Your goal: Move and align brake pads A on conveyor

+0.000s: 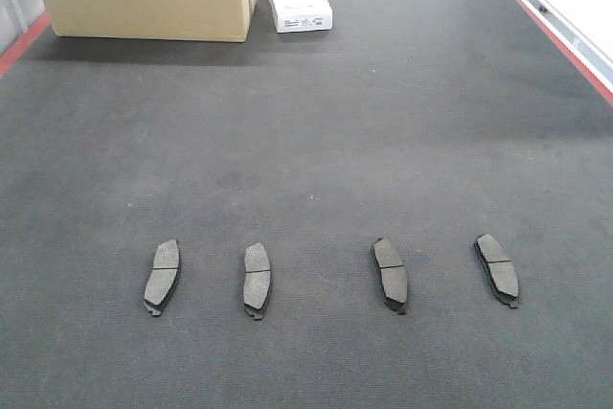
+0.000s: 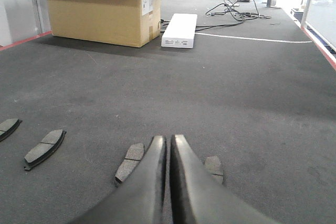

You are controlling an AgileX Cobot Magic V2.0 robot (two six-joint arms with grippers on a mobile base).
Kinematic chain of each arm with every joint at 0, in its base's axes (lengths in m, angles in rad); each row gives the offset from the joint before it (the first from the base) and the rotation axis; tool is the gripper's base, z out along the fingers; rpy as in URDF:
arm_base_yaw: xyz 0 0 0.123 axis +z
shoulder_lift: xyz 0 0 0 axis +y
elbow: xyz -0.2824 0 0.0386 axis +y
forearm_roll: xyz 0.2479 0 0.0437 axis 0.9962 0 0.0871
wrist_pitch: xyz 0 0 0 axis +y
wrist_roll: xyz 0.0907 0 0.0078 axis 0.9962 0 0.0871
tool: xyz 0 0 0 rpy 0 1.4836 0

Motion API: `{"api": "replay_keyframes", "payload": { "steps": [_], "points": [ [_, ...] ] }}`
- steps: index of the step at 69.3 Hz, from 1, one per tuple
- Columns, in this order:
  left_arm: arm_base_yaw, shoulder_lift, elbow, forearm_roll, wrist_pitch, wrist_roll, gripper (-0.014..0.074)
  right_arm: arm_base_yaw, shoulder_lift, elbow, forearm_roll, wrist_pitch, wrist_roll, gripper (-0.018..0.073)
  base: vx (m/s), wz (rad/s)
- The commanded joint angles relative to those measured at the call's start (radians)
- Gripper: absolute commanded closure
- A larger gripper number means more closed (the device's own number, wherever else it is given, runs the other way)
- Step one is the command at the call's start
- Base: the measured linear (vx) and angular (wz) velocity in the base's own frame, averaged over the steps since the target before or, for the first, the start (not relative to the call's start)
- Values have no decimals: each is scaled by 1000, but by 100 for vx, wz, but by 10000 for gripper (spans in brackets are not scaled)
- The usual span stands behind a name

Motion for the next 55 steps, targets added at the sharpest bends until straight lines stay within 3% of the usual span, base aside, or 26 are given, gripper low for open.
{"api": "replay_keyframes", "payload": {
  "steps": [1,42,47,55],
  "points": [
    [-4,10,-25,8,-40,-11,604,-4,-3,-23,-8,-54,-8,571,0,0],
    [4,7,-12,3,-15,-7,603,-4,-3,-23,-11,-34,-8,571,0,0],
    [62,-1,-10,5,1,-6,603,-4,-3,-23,-11,-34,-8,571,0,0],
    [227,-33,16,-57,-68,-7,603,-4,-3,-23,-11,-35,-8,571,0,0]
  ]
}}
